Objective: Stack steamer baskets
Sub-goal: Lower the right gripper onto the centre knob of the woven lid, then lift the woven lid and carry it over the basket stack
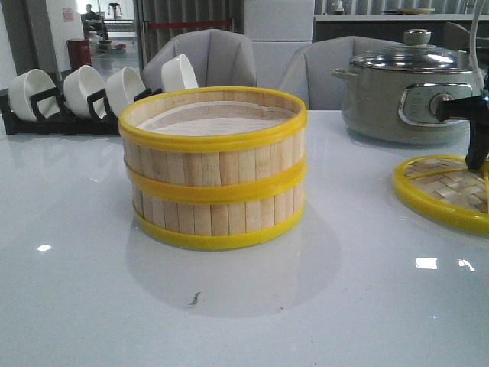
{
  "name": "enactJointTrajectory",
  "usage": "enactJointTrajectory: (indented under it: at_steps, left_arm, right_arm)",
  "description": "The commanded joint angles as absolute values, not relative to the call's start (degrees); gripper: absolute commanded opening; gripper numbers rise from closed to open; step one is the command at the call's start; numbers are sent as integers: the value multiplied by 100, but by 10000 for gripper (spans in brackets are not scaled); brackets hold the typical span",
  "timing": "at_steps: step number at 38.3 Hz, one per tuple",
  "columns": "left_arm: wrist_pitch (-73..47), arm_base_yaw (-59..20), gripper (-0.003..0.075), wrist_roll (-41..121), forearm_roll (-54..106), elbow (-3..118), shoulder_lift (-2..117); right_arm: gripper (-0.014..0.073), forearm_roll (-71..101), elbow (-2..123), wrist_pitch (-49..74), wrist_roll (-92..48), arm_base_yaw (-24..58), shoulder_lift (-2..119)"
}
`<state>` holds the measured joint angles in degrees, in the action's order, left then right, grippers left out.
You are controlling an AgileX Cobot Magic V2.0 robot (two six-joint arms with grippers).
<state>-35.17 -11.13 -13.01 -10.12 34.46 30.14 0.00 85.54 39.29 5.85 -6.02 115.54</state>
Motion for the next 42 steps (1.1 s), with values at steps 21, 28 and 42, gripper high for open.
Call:
enactJointTrajectory:
  at_steps: [21,28,42]
  left_arm:
    - [-3084,-1090,87,-1355,-1054,3601,3024]
    - [-3084,-1090,87,-1355,-1054,3601,3024]
    - [-3084,-1090,87,-1355,-1054,3601,3024]
  right_arm:
    - [54,-64,9920,4515,548,415,10048]
    - [54,92,10742,4968,548,1082,10029]
    - [54,274,11068,5001,548,2644,10297]
